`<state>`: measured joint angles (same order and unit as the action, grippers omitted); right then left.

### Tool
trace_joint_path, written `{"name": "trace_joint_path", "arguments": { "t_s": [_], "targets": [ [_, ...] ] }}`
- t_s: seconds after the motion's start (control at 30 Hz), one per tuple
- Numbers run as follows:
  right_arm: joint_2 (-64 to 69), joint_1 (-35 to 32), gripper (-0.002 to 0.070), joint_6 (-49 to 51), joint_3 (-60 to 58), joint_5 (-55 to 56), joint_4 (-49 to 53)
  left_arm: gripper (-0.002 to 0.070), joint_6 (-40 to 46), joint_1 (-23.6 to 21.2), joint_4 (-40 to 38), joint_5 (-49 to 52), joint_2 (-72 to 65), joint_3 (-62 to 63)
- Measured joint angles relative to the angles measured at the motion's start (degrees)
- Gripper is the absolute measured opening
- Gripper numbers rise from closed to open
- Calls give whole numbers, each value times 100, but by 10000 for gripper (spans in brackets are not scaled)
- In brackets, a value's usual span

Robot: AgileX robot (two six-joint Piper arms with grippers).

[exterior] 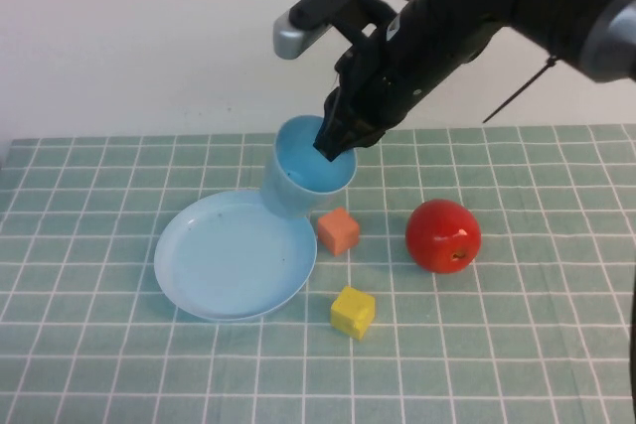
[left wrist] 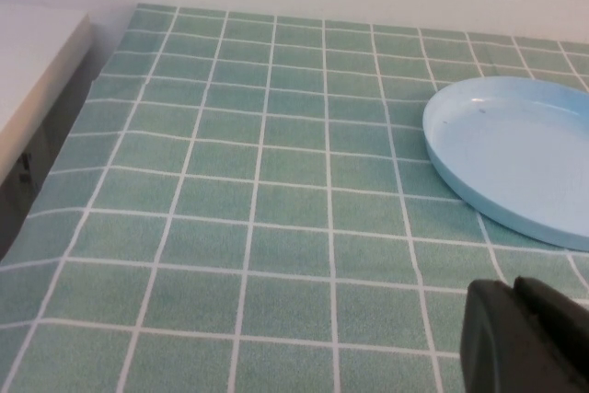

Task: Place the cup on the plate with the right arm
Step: Place the cup on the plate

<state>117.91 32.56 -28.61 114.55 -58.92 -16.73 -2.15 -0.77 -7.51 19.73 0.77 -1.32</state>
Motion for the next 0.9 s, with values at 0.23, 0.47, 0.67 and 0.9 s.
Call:
{"name": "trace_joint_path", "arguments": {
  "t_s": [0.23, 0.47, 0.67, 0.9],
  "targets": [
    [1213, 26, 17, -340, 976, -180, -98, -3, 0, 0, 0, 0, 0, 0],
    [2137, 39, 17, -528, 1627, -257, -264, -3, 0, 0, 0, 0, 0, 0],
    [2432, 80, 25, -686, 1813, -257, -423, -3, 0, 0, 0, 0, 0, 0],
    [2432, 160, 215, -616, 1973, -282, -461, -3, 0, 0, 0, 0, 0, 0]
  ]
}}
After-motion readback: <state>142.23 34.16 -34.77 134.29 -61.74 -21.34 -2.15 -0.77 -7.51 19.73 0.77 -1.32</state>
